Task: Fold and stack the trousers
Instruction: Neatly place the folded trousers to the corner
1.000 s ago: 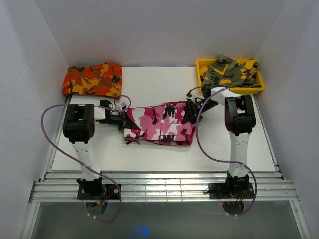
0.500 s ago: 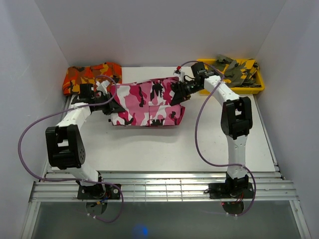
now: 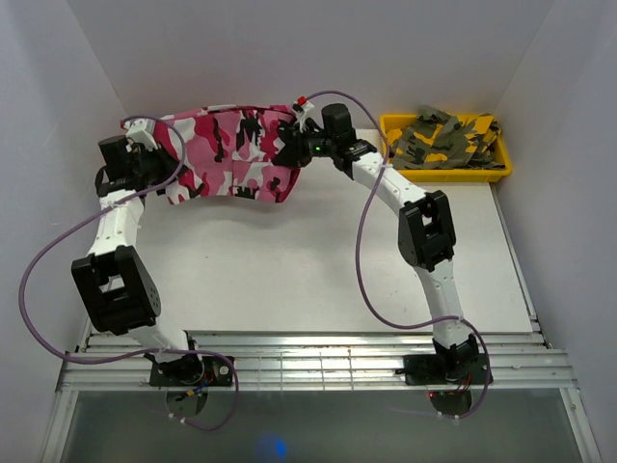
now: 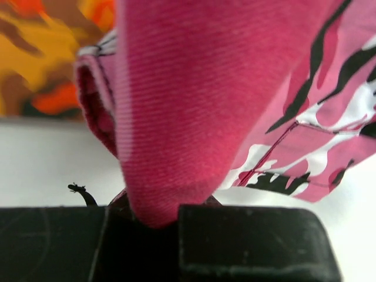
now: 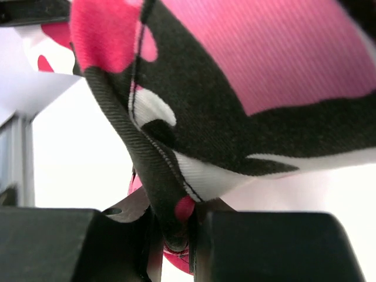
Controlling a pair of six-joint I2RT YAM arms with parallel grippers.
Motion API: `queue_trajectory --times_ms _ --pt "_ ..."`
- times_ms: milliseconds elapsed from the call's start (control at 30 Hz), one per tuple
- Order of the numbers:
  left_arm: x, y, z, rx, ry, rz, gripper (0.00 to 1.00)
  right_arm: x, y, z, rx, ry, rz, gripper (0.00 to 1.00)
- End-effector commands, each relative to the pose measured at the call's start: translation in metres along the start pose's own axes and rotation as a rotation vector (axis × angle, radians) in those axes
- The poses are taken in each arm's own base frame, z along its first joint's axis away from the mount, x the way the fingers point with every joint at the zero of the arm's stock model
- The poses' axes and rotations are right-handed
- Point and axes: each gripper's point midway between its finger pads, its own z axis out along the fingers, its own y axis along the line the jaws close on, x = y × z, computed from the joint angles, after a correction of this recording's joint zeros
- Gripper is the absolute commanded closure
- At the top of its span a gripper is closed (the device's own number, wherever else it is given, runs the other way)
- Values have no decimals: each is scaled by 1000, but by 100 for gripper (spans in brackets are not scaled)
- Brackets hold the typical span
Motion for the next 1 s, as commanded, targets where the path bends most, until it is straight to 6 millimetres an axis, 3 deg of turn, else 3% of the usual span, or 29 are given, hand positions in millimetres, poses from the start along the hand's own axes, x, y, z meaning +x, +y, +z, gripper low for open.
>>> queue_trajectory --times_ms 0,67,133,167,200,233,300,400,500,700,733,767,867,900,967 --pt "-87 22 -13 -92 -257 141 100 -95 4 18 39 -370 -170 92" --pt "-108 37 -13 -130 -307 119 100 -111 11 31 51 -447 -173 92" --pt "-119 52 -16 -157 -338 91 100 -107 -2 50 86 -487 -177 92" --pt "-122 60 -15 -172 -354 74 100 -114 7 56 80 -517 -194 92" --pt "-120 63 -14 -175 -350 61 100 -104 -2 66 93 -520 -188 92" --pt "-124 63 -13 -169 -370 68 100 -106 -7 68 127 -559 -194 92" --pt "-119 61 -9 -137 -366 62 100 -97 -14 78 162 -573 -208 92" --pt "-112 57 0 -92 -337 58 100 -73 -44 94 225 -573 -220 92" --pt "-110 51 1 -58 -330 73 100 -59 -61 97 273 -556 -238 92" --pt "-115 26 -6 -7 -295 73 100 -56 -77 81 282 -518 -165 91" --pt "-114 25 0 -11 -277 61 100 -54 -83 78 299 -513 -148 84" --pt "-122 24 1 -41 -272 42 100 -51 -87 76 314 -508 -137 60" --pt "-122 13 31 -61 -213 -9 100 -38 -116 67 378 -473 -62 42" --pt "-120 0 44 -48 -184 -17 100 -32 -123 65 393 -460 -37 34" --pt "-113 -1 58 -65 -125 -77 100 -19 -137 59 419 -406 -21 13"
